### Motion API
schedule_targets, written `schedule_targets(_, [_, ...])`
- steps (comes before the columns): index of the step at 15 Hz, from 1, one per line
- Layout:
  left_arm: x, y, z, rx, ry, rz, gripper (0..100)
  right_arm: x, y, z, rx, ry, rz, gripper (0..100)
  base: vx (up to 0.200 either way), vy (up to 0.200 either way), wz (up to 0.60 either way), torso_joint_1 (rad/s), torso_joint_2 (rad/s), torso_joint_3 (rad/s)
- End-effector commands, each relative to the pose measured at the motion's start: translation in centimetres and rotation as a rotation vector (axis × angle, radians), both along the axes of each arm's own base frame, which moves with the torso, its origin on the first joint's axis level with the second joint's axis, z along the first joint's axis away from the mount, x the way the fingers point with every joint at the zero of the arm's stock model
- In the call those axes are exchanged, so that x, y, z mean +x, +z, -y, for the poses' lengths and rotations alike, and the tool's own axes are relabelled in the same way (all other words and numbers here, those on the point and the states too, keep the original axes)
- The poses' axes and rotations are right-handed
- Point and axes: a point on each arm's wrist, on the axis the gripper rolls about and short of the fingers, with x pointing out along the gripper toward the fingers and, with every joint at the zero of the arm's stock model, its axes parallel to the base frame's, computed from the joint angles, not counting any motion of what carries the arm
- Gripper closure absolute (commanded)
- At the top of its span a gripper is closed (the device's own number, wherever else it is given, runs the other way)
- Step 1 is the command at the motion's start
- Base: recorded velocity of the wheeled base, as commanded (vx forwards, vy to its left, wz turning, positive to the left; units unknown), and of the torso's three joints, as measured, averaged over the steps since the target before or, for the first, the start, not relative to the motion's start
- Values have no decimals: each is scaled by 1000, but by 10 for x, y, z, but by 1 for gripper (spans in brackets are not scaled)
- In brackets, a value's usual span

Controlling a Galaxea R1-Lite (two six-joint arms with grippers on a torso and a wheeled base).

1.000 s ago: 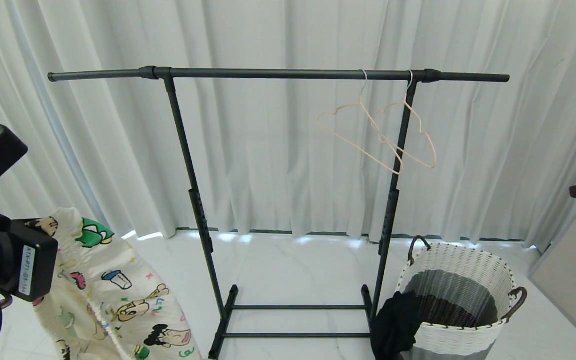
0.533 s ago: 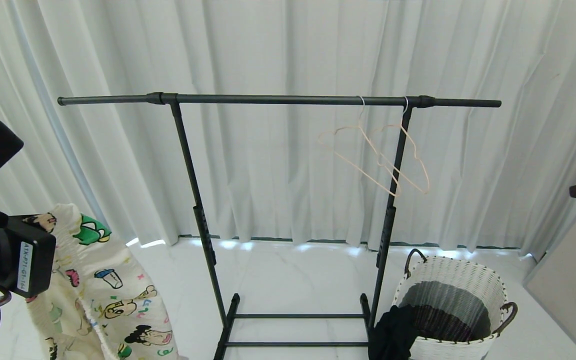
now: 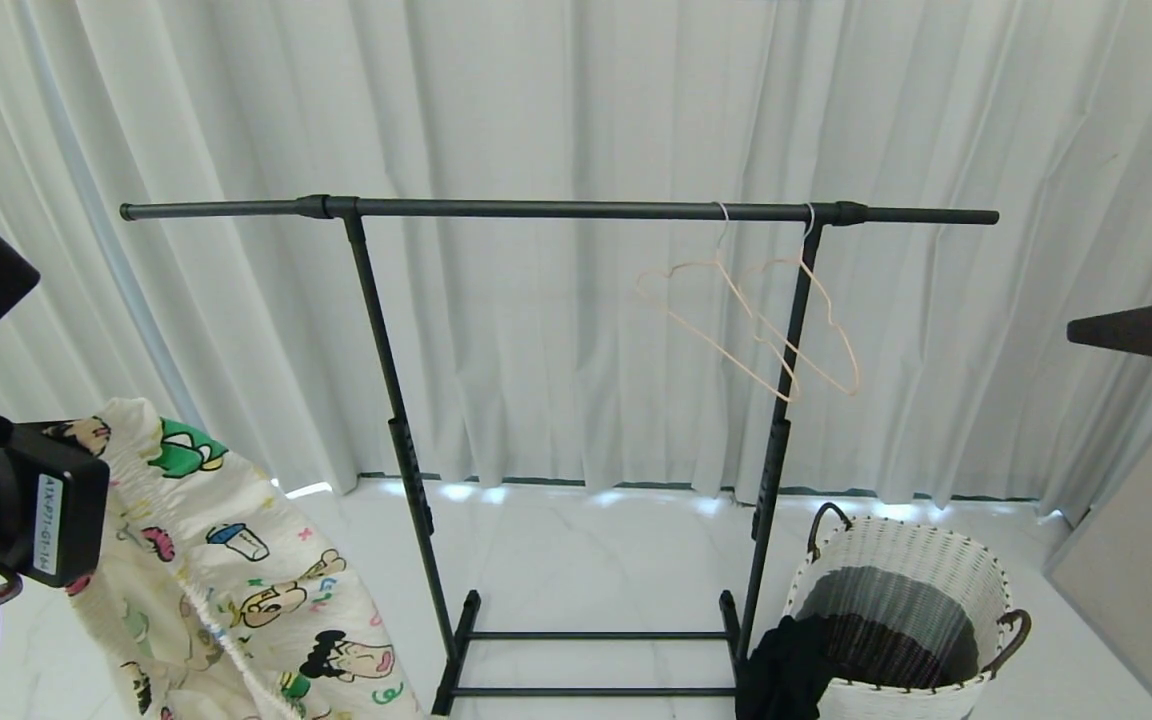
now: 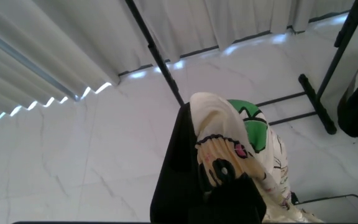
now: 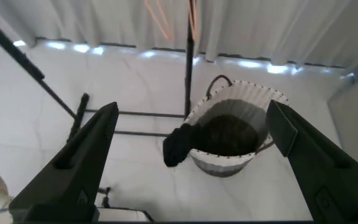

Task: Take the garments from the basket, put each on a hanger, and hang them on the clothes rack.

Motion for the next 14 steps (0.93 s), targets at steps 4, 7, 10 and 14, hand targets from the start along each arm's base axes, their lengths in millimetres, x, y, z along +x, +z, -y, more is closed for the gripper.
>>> schedule_targets(4, [1,-1,0,2,1,2,100,18,-15,1,-20,52,50,0,200,0,0,0,-6,1])
schedule_targets(7, [1,-1,0,2,1,2,100,19,-15,2,-20,50,48,0,200,0,0,12,1,-1])
schedule_targets(10, [1,-1,0,1,1,3,100,18,-15,1,-20,52,48,0,200,0,0,6,2,2])
schedule_targets(14, [0,0,0,0,1,5,100,19,-15,2,-20,50,48,0,200,0,0,4,0,4])
